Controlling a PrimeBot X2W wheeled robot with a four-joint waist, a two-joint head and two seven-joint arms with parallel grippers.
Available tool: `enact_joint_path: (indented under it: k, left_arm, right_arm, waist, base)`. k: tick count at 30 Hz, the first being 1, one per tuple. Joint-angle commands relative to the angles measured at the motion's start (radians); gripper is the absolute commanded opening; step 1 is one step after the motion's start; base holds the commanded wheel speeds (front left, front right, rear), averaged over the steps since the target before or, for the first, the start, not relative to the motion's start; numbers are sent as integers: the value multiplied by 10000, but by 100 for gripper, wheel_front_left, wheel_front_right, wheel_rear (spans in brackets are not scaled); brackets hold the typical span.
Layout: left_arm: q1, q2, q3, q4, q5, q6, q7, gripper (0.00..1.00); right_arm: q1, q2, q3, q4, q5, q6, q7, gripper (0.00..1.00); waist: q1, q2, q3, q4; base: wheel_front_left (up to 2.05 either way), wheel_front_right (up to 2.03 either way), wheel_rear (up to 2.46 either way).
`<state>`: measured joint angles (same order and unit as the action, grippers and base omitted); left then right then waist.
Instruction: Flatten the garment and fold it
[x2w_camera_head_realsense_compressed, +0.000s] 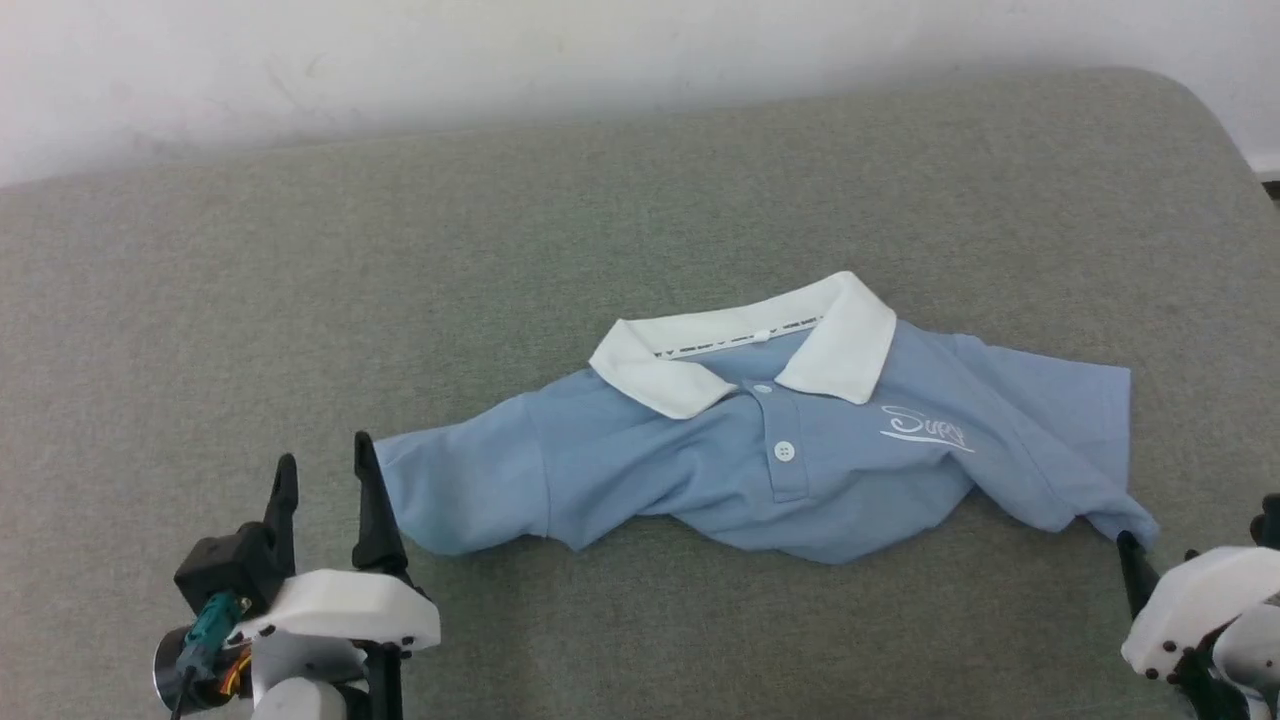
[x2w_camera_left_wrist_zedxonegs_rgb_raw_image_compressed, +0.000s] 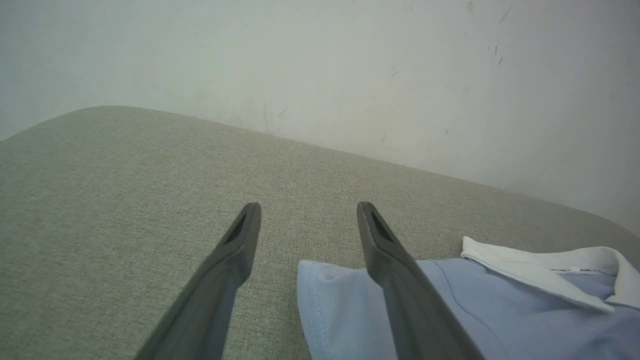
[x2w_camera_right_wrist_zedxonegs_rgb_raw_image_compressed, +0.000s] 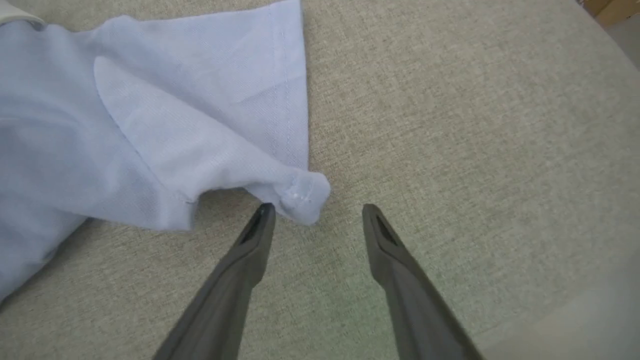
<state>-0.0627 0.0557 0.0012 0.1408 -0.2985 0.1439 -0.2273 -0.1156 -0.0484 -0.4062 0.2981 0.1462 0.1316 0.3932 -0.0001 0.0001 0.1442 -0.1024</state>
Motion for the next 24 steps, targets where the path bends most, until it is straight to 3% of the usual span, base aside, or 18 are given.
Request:
enact_joint_path:
  k: [1,7,14,24]
  left_arm:
    - [-57,75,13,96,10,110,190,100]
    - [-413,353,237,369,-158,532,1706,100]
    - [-959,1274,88,709,-8,738,4542,100]
    - [-1418,2499,-990,441,396,38,8431,100]
  right_arm:
    - [156,-18,3,-138,83,-9,-194,100]
    - [530,-18,280,-1150,-131,-9,-1534,100]
    - [723,-18,1299,-2178,-65,-9,-2260,100]
    - [630,-18,2110,-2802,501,-9,-2217,100]
  waist:
    - [1,-1,-9,-134]
    - [1,-1,123,-513]
    - [1,-1,360,-970]
    - [1,-1,944,-1346]
  base:
    - [0,0,0]
    - [0,0,0]
    - [0,0,0]
    - [0,0,0]
